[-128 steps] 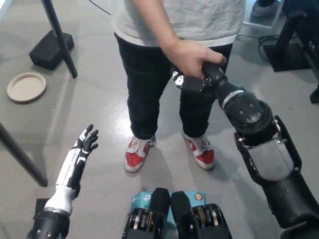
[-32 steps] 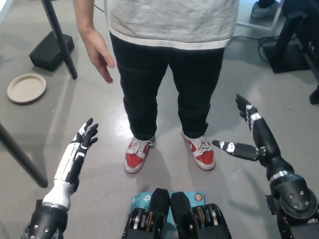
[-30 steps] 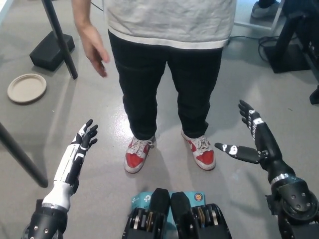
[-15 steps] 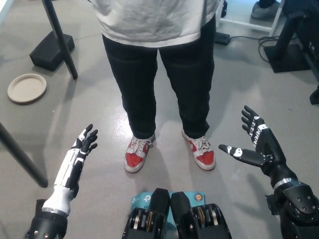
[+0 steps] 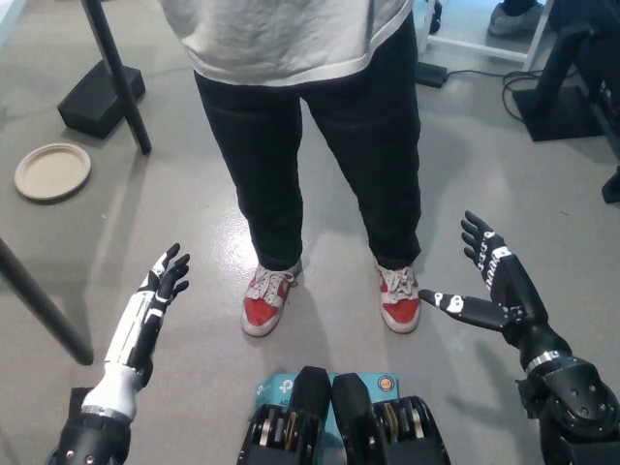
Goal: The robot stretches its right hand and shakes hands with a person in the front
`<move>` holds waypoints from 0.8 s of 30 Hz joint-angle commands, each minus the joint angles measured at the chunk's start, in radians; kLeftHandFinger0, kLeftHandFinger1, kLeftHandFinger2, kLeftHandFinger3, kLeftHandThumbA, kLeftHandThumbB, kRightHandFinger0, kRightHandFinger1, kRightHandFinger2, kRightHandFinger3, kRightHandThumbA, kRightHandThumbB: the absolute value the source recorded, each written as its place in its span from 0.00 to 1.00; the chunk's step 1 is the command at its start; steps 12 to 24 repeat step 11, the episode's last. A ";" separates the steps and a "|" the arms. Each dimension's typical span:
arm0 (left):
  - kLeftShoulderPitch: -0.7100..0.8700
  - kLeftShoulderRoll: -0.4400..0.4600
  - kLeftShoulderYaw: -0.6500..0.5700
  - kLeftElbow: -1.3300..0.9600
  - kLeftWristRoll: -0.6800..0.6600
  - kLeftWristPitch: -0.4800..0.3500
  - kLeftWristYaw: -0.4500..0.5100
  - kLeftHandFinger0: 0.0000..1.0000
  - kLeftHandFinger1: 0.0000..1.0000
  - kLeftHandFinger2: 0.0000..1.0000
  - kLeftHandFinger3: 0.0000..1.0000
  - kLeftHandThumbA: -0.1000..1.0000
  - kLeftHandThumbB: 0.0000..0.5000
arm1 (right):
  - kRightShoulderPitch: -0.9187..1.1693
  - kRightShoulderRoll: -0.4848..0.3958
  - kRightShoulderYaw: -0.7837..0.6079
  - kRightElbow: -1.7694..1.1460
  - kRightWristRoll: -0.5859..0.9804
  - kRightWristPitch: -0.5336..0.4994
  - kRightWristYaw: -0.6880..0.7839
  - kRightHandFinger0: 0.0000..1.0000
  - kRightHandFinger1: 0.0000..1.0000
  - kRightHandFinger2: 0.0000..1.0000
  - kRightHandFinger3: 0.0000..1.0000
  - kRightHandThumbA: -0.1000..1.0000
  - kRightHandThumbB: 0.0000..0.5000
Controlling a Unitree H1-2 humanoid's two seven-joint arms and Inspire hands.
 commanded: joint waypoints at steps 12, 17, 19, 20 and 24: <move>-0.015 0.013 -0.002 0.008 0.027 -0.066 0.000 1.00 1.00 1.00 1.00 1.00 0.20 | -0.014 -0.010 0.013 -0.008 -0.033 -0.084 -0.014 1.00 1.00 1.00 1.00 1.00 0.72; -0.015 0.013 -0.002 0.008 0.027 -0.066 0.000 1.00 1.00 1.00 1.00 1.00 0.20 | -0.014 -0.010 0.013 -0.008 -0.033 -0.084 -0.014 1.00 1.00 1.00 1.00 1.00 0.72; -0.015 0.013 -0.002 0.008 0.027 -0.066 0.000 1.00 1.00 1.00 1.00 1.00 0.20 | -0.014 -0.010 0.013 -0.008 -0.033 -0.084 -0.014 1.00 1.00 1.00 1.00 1.00 0.72; -0.015 0.013 -0.002 0.008 0.027 -0.066 0.000 1.00 1.00 1.00 1.00 1.00 0.20 | -0.014 -0.010 0.013 -0.008 -0.033 -0.084 -0.014 1.00 1.00 1.00 1.00 1.00 0.72; -0.015 0.013 -0.002 0.008 0.027 -0.066 0.000 1.00 1.00 1.00 1.00 1.00 0.20 | -0.014 -0.010 0.013 -0.008 -0.033 -0.084 -0.014 1.00 1.00 1.00 1.00 1.00 0.72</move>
